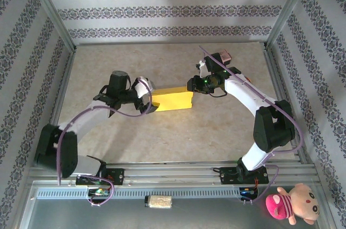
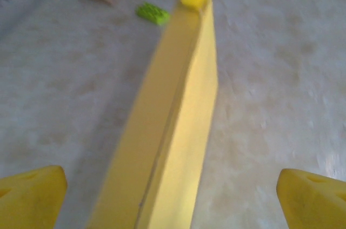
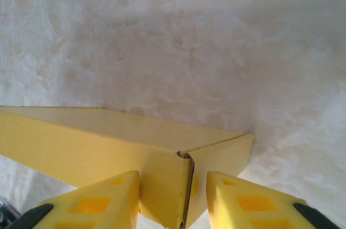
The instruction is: Fold the paper box
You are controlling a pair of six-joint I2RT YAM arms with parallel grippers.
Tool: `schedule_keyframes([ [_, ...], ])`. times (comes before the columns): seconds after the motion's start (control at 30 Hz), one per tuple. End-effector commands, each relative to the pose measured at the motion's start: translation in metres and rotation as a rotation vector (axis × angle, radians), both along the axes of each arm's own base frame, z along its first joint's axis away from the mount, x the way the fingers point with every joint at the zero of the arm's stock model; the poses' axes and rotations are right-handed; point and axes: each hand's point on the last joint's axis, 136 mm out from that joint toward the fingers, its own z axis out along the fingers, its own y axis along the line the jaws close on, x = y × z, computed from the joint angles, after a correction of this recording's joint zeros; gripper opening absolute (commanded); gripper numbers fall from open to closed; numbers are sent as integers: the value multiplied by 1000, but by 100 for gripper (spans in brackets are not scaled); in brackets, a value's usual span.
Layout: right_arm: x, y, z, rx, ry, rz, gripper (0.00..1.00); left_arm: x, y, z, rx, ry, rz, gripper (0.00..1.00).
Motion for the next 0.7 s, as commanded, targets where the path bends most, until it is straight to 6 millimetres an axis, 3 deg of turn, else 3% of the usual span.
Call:
schedule_keyframes([
  [0.0, -18, -16, -37, -120, 109, -20, 38, 20, 16, 50, -212, 43, 288, 100],
  [0.13, -18, -14, -33, -116, 98, -16, 38, 28, 51, 58, -354, 313, 648, 95],
  [0.23, -18, -14, -31, -115, 91, -16, 38, 19, 53, 57, -440, 515, 749, 87],
  [0.33, -17, -12, -28, -108, 89, -10, 39, 5, 48, 60, -417, 545, 700, 87],
  [0.47, -13, -10, -20, -100, 77, 3, 39, -13, 47, 58, -187, 388, 523, 91],
  [0.67, -9, -7, -3, -60, 53, 7, 40, -38, 44, 32, 111, 243, 242, 94],
])
